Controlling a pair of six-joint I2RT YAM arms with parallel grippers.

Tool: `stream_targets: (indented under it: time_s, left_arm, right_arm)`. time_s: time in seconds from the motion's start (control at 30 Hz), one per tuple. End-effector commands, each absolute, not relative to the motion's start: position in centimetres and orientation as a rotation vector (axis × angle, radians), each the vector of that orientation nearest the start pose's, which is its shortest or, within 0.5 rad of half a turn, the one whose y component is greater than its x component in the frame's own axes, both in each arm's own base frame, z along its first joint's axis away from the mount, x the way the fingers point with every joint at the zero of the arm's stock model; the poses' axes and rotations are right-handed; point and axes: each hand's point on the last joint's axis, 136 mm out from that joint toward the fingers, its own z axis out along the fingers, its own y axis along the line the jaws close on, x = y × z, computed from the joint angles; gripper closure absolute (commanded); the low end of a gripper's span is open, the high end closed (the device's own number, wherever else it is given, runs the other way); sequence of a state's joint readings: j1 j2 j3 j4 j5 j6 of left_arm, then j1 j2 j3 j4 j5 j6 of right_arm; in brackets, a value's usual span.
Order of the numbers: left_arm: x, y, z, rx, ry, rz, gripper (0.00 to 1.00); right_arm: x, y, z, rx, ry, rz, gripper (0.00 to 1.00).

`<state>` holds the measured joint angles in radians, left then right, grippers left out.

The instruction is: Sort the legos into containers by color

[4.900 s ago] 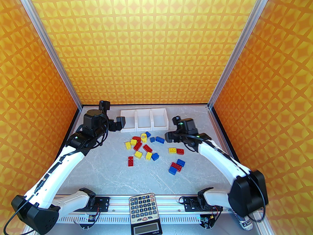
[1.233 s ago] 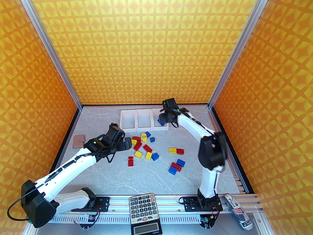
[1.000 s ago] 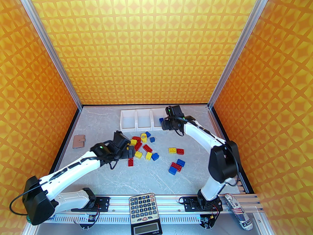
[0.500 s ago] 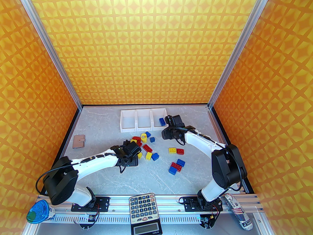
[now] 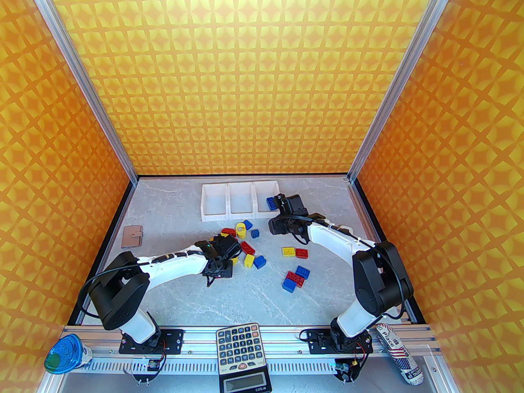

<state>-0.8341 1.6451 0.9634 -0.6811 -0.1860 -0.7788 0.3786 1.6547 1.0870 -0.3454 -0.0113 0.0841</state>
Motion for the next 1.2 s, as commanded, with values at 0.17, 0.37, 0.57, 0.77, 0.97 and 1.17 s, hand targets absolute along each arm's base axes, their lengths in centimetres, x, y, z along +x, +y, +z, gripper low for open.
stream_targets:
  time_s: [0.17,0.37,0.57,0.77,0.97,1.17]
  left_arm:
    - [24.0,-22.1,3.0,0.086,2.879,-0.036,0.55]
    - [24.3,-22.0,3.5,0.092,2.869,-0.033,0.62]
    - [25.5,-20.7,5.9,0.095,2.837,-0.019,0.65]
    - [28.1,-19.5,9.8,0.092,2.752,-0.073,0.66]
    - [34.1,-16.9,12.9,0.013,2.655,-0.078,0.66]
    - [40.6,-16.5,15.3,0.013,2.577,-0.08,0.66]
  right_arm:
    - [39.9,16.3,11.0,-0.392,2.438,0.211,0.46]
    - [39.8,16.2,11.2,-0.387,2.435,0.208,0.46]
    - [39.5,16.1,11.8,-0.383,2.423,0.212,0.46]
    - [38.7,15.4,12.4,-0.36,2.401,0.202,0.46]
    - [37.7,15.9,12.0,-0.404,2.374,0.258,0.46]
    - [37.8,17.8,12.2,-0.452,2.301,0.381,0.46]
